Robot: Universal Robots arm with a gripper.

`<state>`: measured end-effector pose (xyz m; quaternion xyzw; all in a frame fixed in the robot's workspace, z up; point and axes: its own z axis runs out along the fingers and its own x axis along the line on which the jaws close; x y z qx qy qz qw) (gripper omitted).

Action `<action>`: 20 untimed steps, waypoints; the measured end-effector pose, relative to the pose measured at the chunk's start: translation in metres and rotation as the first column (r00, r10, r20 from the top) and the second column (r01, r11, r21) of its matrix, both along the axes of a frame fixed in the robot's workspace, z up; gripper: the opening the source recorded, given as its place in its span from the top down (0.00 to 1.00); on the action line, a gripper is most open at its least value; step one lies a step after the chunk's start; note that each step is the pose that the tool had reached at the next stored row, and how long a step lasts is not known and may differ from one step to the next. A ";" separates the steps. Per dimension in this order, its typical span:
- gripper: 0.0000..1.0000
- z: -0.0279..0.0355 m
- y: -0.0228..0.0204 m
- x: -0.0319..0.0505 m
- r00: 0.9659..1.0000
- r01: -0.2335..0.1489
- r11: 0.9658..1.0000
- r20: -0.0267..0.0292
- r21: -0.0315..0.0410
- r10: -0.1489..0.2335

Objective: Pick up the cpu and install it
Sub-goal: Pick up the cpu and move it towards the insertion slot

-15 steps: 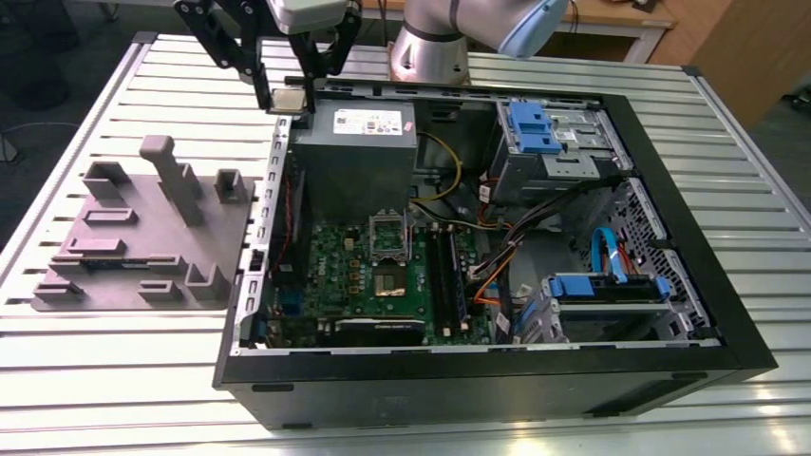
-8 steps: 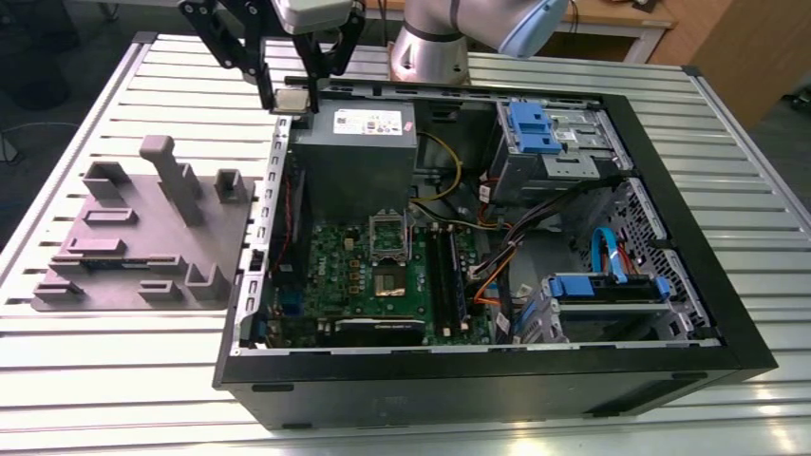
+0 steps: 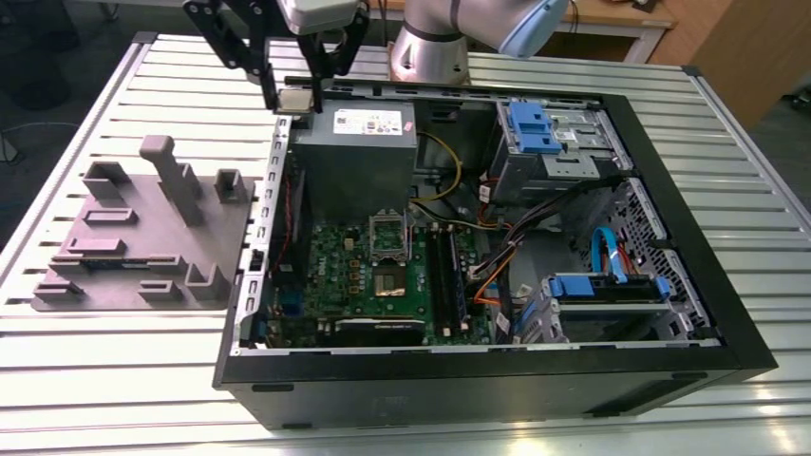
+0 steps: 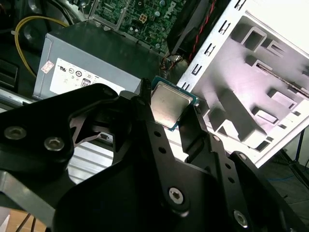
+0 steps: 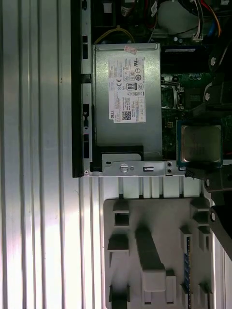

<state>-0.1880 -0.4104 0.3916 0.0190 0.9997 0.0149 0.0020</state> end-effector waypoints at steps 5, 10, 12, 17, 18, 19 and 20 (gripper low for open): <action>0.53 0.0000 0.0000 0.0021 1.000 0.000 1.000 0.000 0.000 0.000; 0.53 0.0000 0.0000 0.0042 1.000 0.000 1.000 0.000 0.000 0.000; 0.53 0.0000 0.0000 0.0050 1.000 0.000 1.000 0.000 0.000 0.000; 0.53 0.0000 0.0000 0.0071 1.000 0.000 1.000 0.000 0.000 0.000; 0.53 0.0000 0.0000 0.0076 1.000 0.000 1.000 0.000 0.000 0.000; 0.53 0.0000 0.0000 0.0080 1.000 0.000 1.000 0.000 0.000 0.000; 0.53 0.0000 0.0000 0.0084 1.000 0.000 1.000 0.000 0.000 0.000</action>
